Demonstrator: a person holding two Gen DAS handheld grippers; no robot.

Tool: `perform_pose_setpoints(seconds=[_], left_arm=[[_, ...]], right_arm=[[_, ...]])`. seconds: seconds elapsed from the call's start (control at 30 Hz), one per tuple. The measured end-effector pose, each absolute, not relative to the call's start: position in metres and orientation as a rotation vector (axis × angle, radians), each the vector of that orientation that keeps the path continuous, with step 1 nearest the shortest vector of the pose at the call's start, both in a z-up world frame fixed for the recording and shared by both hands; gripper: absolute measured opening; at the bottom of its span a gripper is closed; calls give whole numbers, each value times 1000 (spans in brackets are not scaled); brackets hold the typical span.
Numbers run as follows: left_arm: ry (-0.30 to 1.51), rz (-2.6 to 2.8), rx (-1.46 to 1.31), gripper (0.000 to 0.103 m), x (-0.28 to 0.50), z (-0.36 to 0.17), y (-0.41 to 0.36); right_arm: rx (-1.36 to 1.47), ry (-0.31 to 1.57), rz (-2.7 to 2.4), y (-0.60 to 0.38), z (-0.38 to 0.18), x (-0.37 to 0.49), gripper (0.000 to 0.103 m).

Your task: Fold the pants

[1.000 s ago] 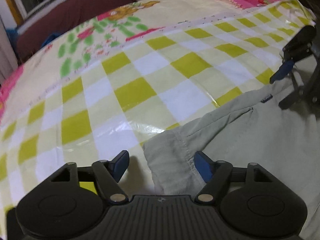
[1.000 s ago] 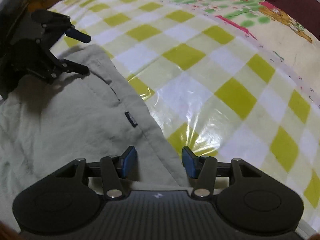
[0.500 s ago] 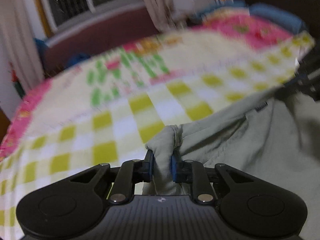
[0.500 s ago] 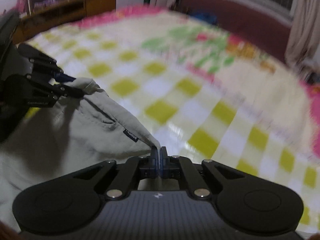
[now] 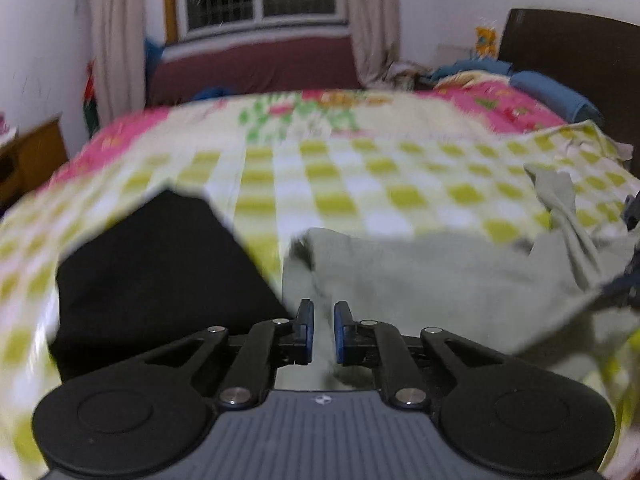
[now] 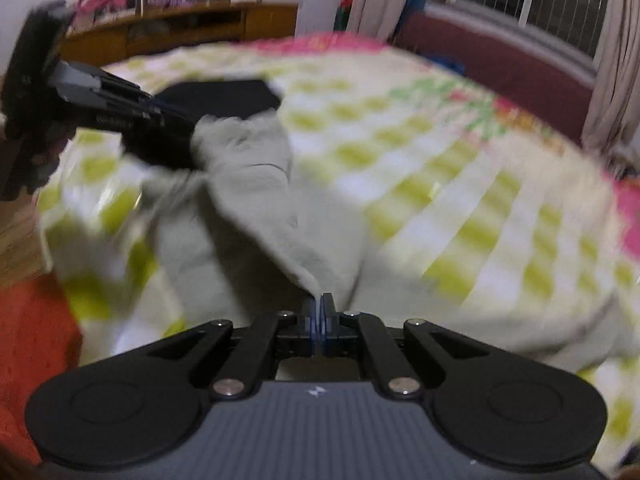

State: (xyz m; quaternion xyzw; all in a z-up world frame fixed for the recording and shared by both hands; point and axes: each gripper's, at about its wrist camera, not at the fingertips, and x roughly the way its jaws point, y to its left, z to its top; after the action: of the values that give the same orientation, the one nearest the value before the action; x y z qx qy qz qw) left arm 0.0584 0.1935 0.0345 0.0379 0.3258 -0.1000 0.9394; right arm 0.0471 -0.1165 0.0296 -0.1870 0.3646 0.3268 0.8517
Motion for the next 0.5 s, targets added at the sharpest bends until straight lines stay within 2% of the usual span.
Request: perform_pose_setpoints(seconds=[0.17,0.27,0.33,0.37,0.43,0.47,0.5], left_arm=[[706,-193,72,27,43,15,199],[707,-216,58,28,34,14,203],[703,-243,50,34,32,14,203],[699,-253,57,37,32,15,202],[693,-271,88,50,30,16,199],[691,-276,103,52,27,16,197],[690,-282,121,54,24,16,197]], right_arm=[[-444,857,659,-99,1,46,7],[-482,792,636,-91,12,44,9],[-533,723,647,-78,20,39,13],[-557,690,665,-72,22,36,19],[-596,633,715,-53,24,34,34],[-618,606,743,-41,23,34,42],[-635,576,768,-28,20,35,43]])
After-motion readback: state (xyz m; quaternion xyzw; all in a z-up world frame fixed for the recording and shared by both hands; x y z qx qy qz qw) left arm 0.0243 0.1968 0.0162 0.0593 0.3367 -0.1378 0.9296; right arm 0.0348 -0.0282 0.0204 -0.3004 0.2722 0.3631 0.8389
